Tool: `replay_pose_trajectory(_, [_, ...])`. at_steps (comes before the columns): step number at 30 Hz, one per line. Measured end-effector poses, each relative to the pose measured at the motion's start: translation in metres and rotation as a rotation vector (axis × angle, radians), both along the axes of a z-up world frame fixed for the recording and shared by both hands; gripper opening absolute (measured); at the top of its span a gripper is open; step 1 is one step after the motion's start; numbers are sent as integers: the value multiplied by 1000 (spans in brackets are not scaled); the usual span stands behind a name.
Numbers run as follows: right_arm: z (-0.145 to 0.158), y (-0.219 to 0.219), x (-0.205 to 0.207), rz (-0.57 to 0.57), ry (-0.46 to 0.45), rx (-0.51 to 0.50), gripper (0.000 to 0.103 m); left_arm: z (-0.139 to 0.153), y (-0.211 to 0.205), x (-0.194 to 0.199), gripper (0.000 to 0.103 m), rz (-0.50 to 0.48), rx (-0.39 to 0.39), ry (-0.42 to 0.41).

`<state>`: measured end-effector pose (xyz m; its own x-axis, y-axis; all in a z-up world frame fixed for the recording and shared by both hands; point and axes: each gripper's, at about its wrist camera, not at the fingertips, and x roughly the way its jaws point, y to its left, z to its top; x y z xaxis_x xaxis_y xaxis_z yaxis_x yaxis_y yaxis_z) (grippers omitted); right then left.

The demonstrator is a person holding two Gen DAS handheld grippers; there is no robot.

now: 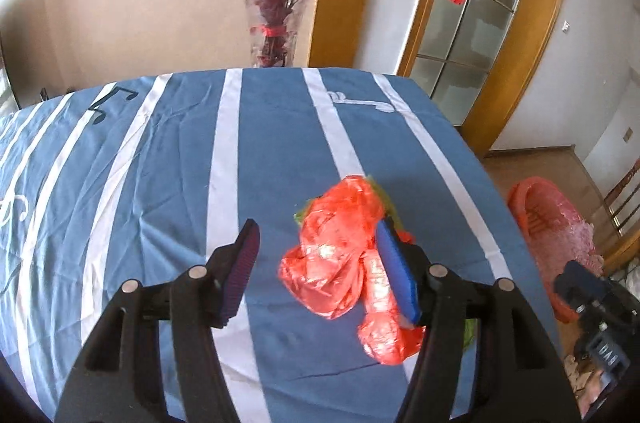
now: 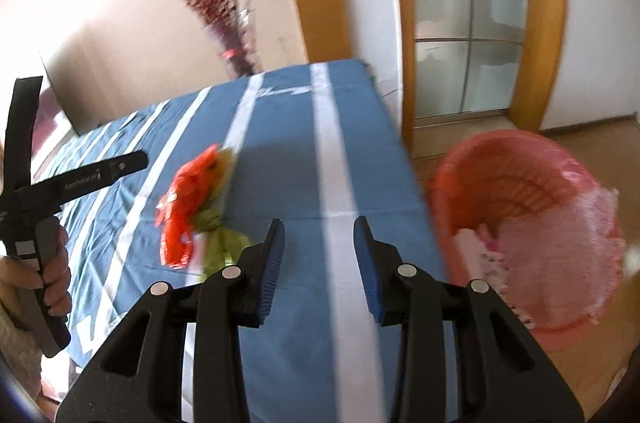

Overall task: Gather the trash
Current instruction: 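Move the left tool back over the bed and grasp the red bag, then grasp the green paw-print bag with the right tool and lift it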

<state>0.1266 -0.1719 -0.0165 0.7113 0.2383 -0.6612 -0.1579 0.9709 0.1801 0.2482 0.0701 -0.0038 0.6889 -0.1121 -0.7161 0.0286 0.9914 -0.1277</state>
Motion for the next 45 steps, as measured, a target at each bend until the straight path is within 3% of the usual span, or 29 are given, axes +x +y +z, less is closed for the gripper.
replay_pose_trajectory(11, [-11,-1,5,-40,50,-23,37,-35,-47,1,59,-68,89,44])
replay_pose_trajectory(12, [-12,-2,4,-43,54,-23,37,-38,-47,1,54,-66,90,51])
replay_pose_trajectory(15, [-14,1,4,-40,60,-27,37,-49,-44,6,19,-67,70,96])
replay_pose_trajectory(18, [-15,9,6,-22,62,-30,37,-52,-31,4,13,-64,35,99])
replay_pose_trajectory(24, [-18,33,13,26,65,-22,37,-42,12,-6,12,2,22,61])
replay_pose_trajectory(32, [-27,83,29,134,86,-22,37,-43,80,-14,12,134,17,78])
replay_pose_trajectory(34, [-31,94,32,153,93,-40,38,-44,91,-17,12,153,17,80])
replay_pose_trajectory(37, [-36,109,37,164,94,-85,47,-43,104,-21,12,174,12,81])
replay_pose_trajectory(41, [-45,117,42,164,116,-130,48,-42,111,-23,12,180,8,80])
replay_pose_trajectory(42, [-47,117,42,158,121,-145,47,-42,111,-24,12,179,7,80])
replay_pose_trajectory(44, [-50,114,41,133,112,-192,10,-43,111,-23,12,177,6,80])
replay_pose_trajectory(45, [-50,112,43,129,112,-202,8,-43,110,-24,12,175,6,81])
